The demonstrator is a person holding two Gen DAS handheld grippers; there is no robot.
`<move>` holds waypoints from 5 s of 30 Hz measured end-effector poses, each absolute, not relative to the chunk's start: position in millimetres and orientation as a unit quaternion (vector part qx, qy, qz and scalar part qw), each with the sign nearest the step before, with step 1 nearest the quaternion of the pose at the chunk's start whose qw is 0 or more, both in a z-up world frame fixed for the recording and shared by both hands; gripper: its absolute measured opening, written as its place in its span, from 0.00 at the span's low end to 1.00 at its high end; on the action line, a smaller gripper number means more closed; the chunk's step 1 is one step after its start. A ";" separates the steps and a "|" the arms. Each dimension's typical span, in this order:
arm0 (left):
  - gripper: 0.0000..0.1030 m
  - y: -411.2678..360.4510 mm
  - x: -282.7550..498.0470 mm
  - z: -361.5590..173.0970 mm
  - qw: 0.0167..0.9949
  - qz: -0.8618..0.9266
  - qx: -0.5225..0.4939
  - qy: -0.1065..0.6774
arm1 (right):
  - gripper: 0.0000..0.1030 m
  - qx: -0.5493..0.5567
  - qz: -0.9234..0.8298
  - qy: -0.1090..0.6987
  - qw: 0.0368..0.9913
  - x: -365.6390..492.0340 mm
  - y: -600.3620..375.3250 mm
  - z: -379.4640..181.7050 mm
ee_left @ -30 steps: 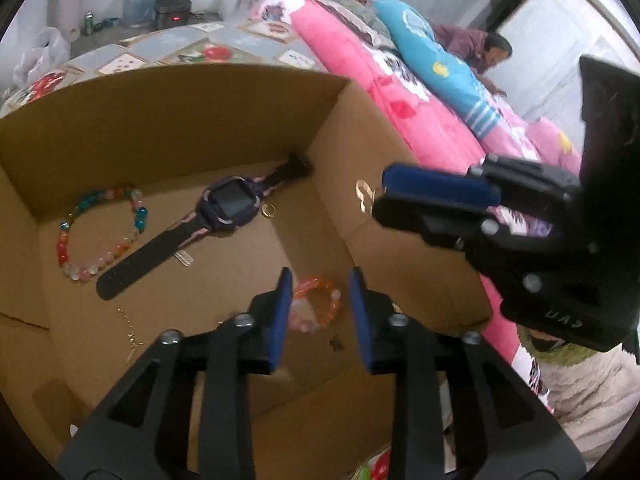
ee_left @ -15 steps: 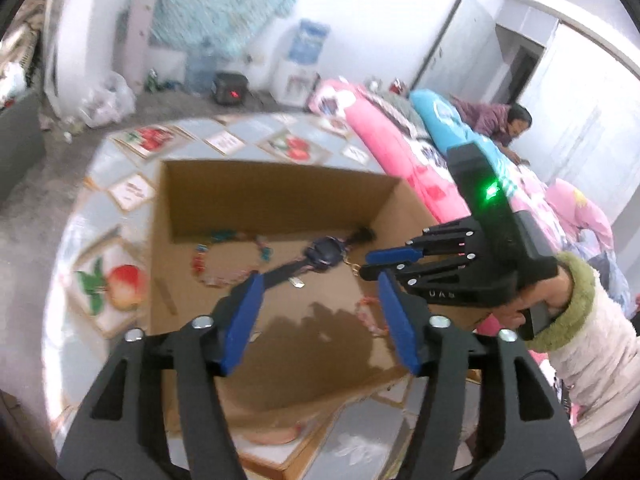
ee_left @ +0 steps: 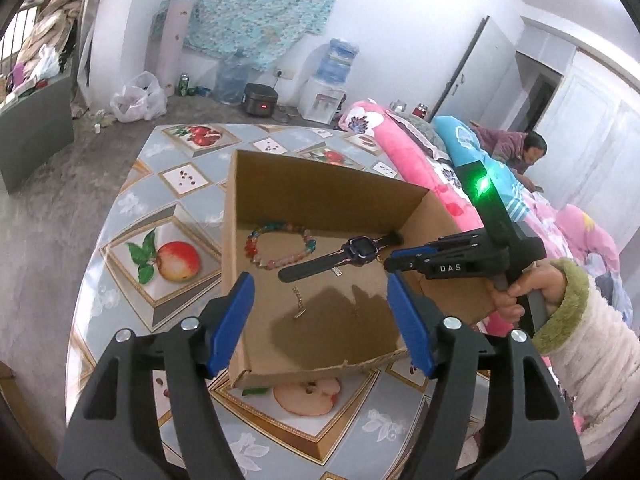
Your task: Organize jewelry
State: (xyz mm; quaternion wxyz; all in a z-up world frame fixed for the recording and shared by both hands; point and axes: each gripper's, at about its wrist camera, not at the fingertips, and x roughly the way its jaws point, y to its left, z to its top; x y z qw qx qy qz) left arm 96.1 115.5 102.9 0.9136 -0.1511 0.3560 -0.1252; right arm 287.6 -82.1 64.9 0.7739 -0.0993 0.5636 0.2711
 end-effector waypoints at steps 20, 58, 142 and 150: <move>0.81 137.7 114.7 62.2 0.907 -0.085 -0.169 0.376 | 0.45 0.084 0.205 0.438 0.871 203.3 -206.5 123.0; 0.89 86.1 -5.6 59.0 0.919 -0.036 -0.131 0.370 | 0.66 0.086 0.183 0.454 0.868 59.9 -216.3 83.2; 0.92 12.9 -27.0 34.7 0.872 0.066 -0.020 0.484 | 0.88 -0.002 0.048 0.472 0.880 16.1 -133.5 50.6; 0.92 13.3 -26.6 35.3 0.872 0.066 -0.020 0.485 | 0.88 -0.002 0.048 0.473 0.880 16.3 -133.8 50.6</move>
